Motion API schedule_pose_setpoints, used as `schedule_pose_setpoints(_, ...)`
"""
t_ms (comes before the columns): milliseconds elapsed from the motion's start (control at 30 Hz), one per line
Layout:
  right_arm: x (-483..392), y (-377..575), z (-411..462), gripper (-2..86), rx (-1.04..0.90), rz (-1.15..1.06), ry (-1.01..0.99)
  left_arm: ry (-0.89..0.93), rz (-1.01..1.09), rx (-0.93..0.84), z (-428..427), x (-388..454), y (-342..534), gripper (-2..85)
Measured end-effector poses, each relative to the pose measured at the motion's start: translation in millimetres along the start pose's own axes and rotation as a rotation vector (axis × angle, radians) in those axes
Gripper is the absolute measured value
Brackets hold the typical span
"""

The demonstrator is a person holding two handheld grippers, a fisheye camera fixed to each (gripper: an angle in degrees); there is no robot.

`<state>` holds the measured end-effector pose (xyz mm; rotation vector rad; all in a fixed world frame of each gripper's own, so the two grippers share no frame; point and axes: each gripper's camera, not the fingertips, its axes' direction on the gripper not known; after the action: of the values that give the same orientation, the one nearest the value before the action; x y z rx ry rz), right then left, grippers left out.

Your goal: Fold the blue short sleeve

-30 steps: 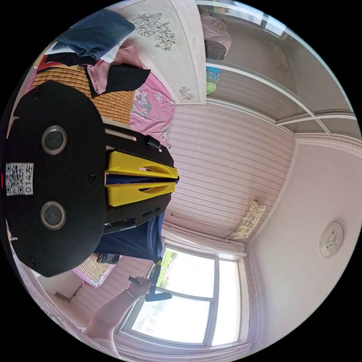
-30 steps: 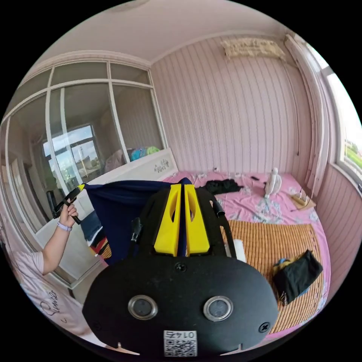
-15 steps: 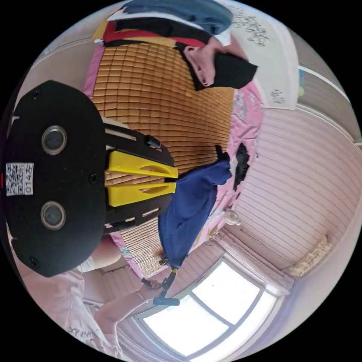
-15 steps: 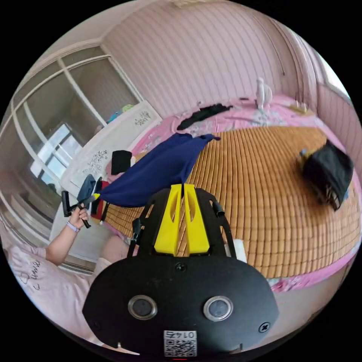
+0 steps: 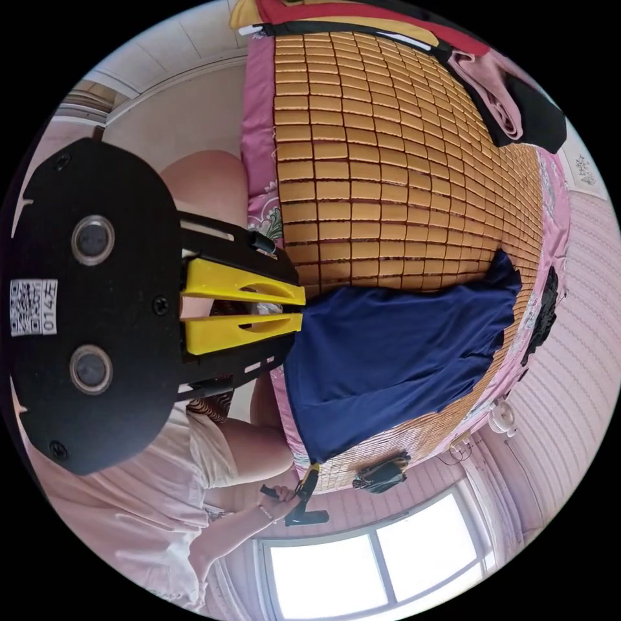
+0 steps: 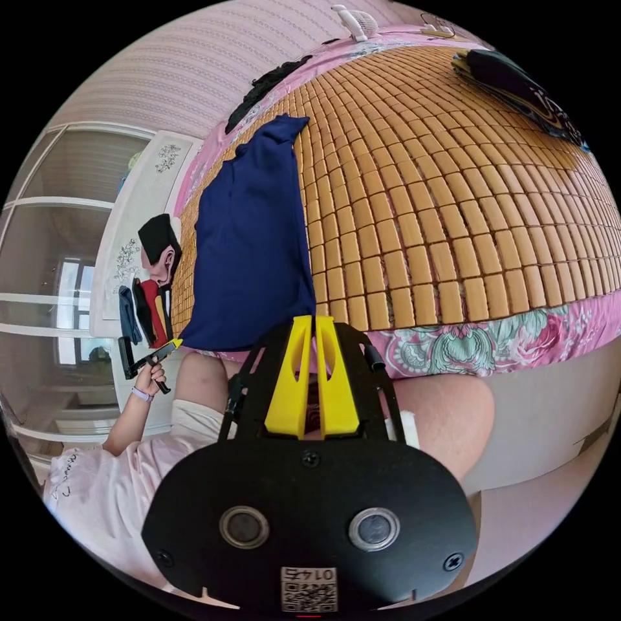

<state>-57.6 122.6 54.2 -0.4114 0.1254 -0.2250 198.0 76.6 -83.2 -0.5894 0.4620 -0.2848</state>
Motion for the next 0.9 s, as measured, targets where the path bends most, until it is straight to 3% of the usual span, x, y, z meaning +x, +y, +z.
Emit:
schedule_pose_setpoints(233,-1.5,28.6,23.2,1.3,-0.074,-0.074,0.083,0.024,0.002,-0.036,34.4,9.1,-6.2,1.6)
schedule_pose_setpoints(567,10.6,80.2,21.2,6.3,0.019,-0.099,0.203,-0.008,0.036,0.062,47.6,30.1,-28.1,2.6)
schedule_pose_setpoints(900,-28.8,45.9,34.0,7.9,0.119,-0.223,0.266,0.017,0.179,0.062,130.7,106.7,-127.5,4.4)
